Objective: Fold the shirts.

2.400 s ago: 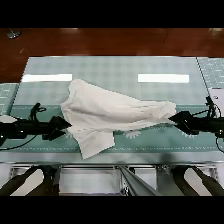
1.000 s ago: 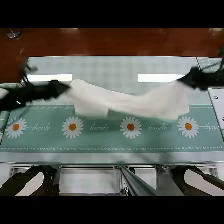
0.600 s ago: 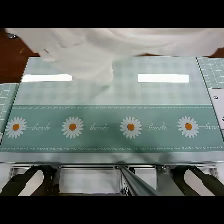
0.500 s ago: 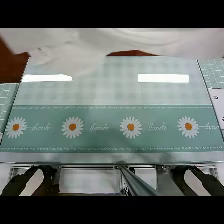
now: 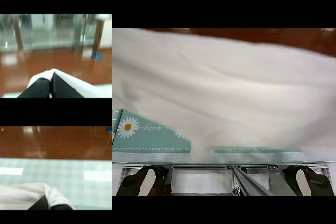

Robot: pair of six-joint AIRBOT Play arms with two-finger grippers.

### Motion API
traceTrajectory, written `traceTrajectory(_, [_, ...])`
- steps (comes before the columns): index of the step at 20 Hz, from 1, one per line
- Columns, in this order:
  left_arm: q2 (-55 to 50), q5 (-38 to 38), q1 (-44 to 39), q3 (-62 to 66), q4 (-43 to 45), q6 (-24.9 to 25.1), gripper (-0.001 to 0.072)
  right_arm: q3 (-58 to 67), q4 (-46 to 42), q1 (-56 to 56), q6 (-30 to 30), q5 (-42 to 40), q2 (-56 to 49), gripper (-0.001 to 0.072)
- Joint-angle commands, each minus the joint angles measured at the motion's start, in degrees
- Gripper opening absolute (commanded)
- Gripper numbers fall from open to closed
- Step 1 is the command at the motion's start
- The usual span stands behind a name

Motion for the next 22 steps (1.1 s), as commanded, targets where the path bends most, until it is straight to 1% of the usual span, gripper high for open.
traceTrajectory(1, [0.9, -6.4, -9.4, -8.8, 9.6, -3.3, 0.0025, -17.5, 1.2, 0.0, 2.4, 2.6, 7.4, 0.0031])
traceTrajectory(2, [0.7, -6.6, -10.7, -14.2, 9.6, -3.3, 0.0025, -23.5, 1.9, 0.0, 2.1, 2.1, 8.2, 0.0031])
traceTrajectory(4, [-0.8, -5.0, -11.0, -25.3, 9.7, -5.9, 0.0025, -35.2, 2.3, 0.0, 0.8, -0.9, 8.4, 0.0031])
traceTrajectory(5, [-1.9, -2.4, -11.0, -30.4, 9.7, -6.9, 0.0025, -41.0, 2.3, 0.0, 0.3, -4.6, 8.2, 0.0031])
traceTrajectory(7, [-5.2, 5.8, -11.0, -39.7, 8.7, -9.6, 0.0025, -50.1, 2.5, 0.0, -0.7, -13.0, 5.7, 0.0031])
traceTrajectory(9, [-9.8, 14.2, -11.2, -46.1, 5.2, -9.5, 0.0025, -55.2, 4.6, 0.0, -3.1, -21.7, -0.7, 0.0031])
traceTrajectory(10, [-12.9, 17.8, -11.8, -47.7, 3.3, -9.5, 0.0025, -55.8, 7.0, 0.1, -5.0, -25.9, -5.2, 0.0031])
traceTrajectory(13, [-22.3, 28.2, -15.1, -48.1, -0.9, -9.5, 0.0026, -54.2, 19.3, 0.1, -12.3, -39.3, -21.9, 0.0031])
traceTrajectory(14, [-24.9, 31.6, -16.0, -48.0, -2.8, -9.5, 0.0025, -52.6, 22.8, 0.1, -13.9, -42.0, -27.6, 0.0031])
traceTrajectory(15, [-27.4, 34.2, -16.9, -47.8, -5.2, -9.5, 0.0025, -50.1, 26.6, 0.1, -15.6, -43.2, -34.0, 0.0032])
traceTrajectory(17, [-31.0, 35.6, -17.8, -47.3, -10.4, -9.5, 0.0028, -43.8, 31.9, 0.1, -16.8, -41.9, -45.5, 0.0032])
traceTrajectory(18, [-32.2, 35.4, -18.1, -47.2, -12.5, -9.5, 0.0074, -40.3, 34.0, 0.0, -16.8, -39.6, -50.5, 0.0036])
traceTrajectory(19, [-32.8, 34.5, -18.1, -47.2, -13.4, -9.5, 0.0263, -37.1, 35.6, 0.0, -16.8, -36.9, -54.3, 0.0177])
traceTrajectory(20, [-32.9, 33.1, -18.0, -47.2, -13.2, -9.4, 0.0583, -33.9, 36.0, -0.1, -16.2, -34.1, -57.1, 0.0528])
traceTrajectory(21, [-32.8, 29.4, -17.0, -46.6, -13.0, -7.4, 0.0703, -30.3, 35.7, -0.8, -15.9, -30.2, -59.0, 0.0624])
traceTrajectory(22, [-32.8, 22.9, -15.0, -45.1, -12.5, -4.1, 0.0703, -27.2, 35.3, -2.0, -15.7, -26.6, -59.7, 0.0623])
